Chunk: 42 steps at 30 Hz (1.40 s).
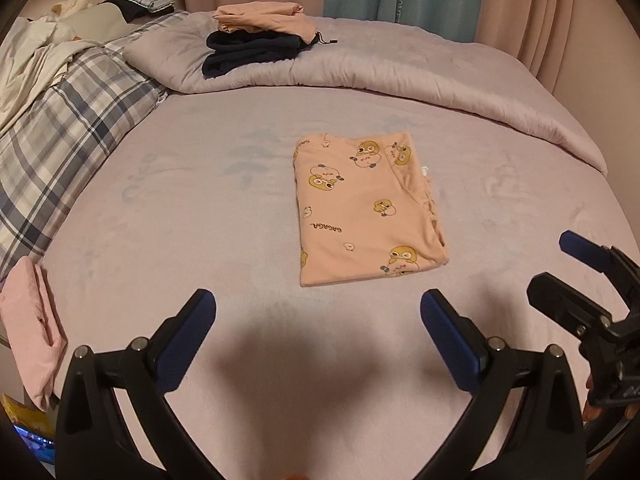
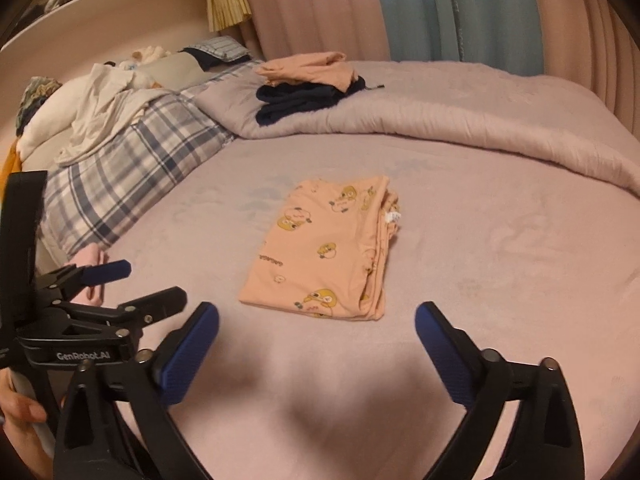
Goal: Fold small clothes
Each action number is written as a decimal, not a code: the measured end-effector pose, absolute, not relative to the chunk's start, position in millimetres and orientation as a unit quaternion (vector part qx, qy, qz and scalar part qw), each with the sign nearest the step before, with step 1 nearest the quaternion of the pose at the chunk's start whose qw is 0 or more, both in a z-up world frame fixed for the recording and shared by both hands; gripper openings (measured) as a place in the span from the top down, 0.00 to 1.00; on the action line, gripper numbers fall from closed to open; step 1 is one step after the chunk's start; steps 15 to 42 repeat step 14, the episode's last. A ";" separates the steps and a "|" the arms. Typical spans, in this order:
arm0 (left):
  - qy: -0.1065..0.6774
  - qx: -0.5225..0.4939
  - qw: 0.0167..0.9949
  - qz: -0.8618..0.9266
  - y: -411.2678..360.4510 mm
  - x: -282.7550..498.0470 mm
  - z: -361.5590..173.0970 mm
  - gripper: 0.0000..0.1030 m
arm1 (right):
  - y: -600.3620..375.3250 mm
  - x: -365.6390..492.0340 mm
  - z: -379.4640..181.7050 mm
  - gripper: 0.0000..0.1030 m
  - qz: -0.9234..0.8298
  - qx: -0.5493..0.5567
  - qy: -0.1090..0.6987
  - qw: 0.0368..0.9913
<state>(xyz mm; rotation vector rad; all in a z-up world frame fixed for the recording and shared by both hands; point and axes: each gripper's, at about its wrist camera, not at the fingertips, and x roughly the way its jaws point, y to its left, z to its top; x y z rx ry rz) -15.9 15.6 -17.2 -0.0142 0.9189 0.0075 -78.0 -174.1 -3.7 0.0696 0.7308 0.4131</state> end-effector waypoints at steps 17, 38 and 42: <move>0.430 0.003 0.902 0.029 14.3 -30.9 -2.8 0.01 | -169.0 -87.8 9.2 0.01 0.201 0.028 0.341 0.918; 0.430 0.003 0.902 0.029 14.3 -30.9 -2.8 0.01 | -169.0 -87.8 9.2 0.01 0.201 0.028 0.341 0.918; 0.430 0.003 0.902 0.029 14.3 -30.9 -2.8 0.01 | -169.0 -87.8 9.2 0.01 0.201 0.028 0.341 0.918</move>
